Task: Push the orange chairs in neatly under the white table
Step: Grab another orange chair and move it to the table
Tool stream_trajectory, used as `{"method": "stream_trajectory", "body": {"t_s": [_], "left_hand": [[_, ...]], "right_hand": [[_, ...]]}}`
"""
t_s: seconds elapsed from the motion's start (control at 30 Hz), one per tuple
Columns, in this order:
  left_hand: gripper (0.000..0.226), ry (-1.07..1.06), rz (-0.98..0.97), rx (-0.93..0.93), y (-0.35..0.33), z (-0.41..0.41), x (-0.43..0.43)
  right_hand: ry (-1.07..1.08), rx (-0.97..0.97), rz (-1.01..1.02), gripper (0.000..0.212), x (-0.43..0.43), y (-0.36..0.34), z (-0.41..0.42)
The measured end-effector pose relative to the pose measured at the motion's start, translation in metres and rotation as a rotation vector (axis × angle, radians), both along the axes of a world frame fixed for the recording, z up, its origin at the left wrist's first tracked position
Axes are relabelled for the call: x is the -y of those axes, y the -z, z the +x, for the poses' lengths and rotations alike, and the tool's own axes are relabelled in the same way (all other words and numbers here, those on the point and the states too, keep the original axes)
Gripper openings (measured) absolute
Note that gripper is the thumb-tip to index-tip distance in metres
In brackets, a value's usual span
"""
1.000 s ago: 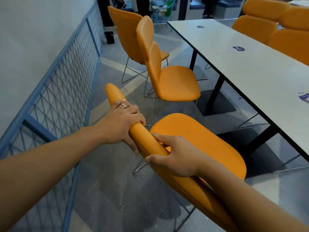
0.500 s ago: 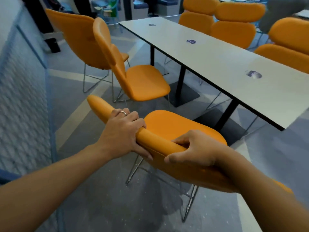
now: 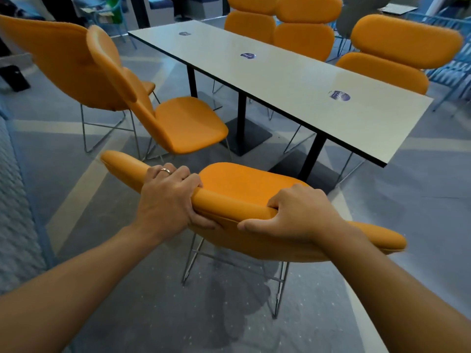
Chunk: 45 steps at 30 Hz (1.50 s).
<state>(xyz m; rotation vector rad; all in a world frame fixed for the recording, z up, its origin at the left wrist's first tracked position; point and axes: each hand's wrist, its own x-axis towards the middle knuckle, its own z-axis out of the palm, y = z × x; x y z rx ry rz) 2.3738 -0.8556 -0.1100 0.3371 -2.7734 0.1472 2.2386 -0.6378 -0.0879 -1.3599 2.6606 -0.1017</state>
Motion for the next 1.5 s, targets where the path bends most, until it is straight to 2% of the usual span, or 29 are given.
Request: {"method": "stream_trajectory", "body": {"t_s": [0.2,0.33,0.63,1.0,1.33,1.5], "left_hand": [[0.089,0.020,-0.005,-0.021,0.001,0.001,0.001],[0.089,0.063,-0.017,-0.034,0.000,0.001,0.005],[0.088,0.242,-0.035,-0.109,0.005,-0.004,0.027],[0.086,0.415,-0.052,-0.108,0.005,-0.021,0.106],[0.092,0.512,-0.030,0.021,-0.002,-0.091,0.175],[0.082,0.594,0.021,-0.016,0.001,-0.119,0.195]], "right_hand": [[0.053,-0.111,-0.052,0.097,-0.020,0.007,0.012],[0.118,-0.170,-0.072,0.085,-0.039,0.010,0.018],[0.364,-0.269,-0.244,0.090,-0.036,0.021,0.044],[0.535,-0.371,-0.271,0.082,0.030,0.030,0.083],[0.625,-0.384,-0.262,0.087,0.097,0.021,0.046],[0.711,-0.443,-0.270,0.084,0.116,0.024,0.026]]}}
